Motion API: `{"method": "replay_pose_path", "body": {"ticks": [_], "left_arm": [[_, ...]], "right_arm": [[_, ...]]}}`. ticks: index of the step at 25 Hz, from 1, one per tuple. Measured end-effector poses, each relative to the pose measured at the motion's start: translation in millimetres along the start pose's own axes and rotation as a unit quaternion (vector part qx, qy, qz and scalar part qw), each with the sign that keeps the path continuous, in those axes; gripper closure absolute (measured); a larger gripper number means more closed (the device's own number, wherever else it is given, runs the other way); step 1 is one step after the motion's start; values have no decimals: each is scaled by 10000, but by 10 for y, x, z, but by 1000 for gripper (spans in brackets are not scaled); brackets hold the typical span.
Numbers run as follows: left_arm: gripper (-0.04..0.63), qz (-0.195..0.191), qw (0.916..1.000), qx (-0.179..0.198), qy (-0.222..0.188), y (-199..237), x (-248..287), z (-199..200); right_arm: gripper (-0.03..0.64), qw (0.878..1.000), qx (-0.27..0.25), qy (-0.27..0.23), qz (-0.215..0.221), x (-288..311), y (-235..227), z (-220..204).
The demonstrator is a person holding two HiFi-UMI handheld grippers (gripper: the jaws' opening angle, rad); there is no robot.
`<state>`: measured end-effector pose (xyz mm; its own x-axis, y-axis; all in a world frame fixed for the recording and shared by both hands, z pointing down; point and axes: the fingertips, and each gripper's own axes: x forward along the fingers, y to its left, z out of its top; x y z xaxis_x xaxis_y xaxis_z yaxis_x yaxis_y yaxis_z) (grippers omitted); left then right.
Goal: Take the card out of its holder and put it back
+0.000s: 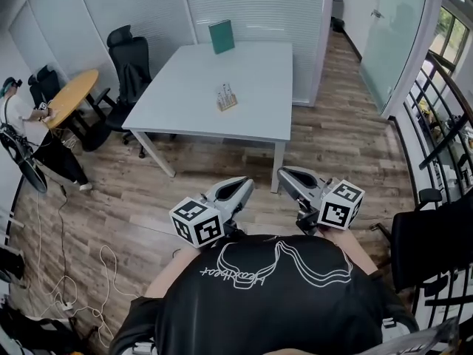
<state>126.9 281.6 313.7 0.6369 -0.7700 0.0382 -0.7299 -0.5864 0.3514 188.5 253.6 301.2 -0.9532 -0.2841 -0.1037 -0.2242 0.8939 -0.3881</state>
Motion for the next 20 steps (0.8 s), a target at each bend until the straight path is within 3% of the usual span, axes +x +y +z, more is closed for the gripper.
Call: {"method": "replay_pose_path", "body": {"ticks": [10,20], "left_arm": [[583,-8,9998,-182,-56,737,220,80],[583,-109,9995,-303,2,1888,757,583]], "right_arm": [[607,9997,50,197,-116,504,-536,-44],[607,9994,190,173,-249,1403,-1405,258]]}}
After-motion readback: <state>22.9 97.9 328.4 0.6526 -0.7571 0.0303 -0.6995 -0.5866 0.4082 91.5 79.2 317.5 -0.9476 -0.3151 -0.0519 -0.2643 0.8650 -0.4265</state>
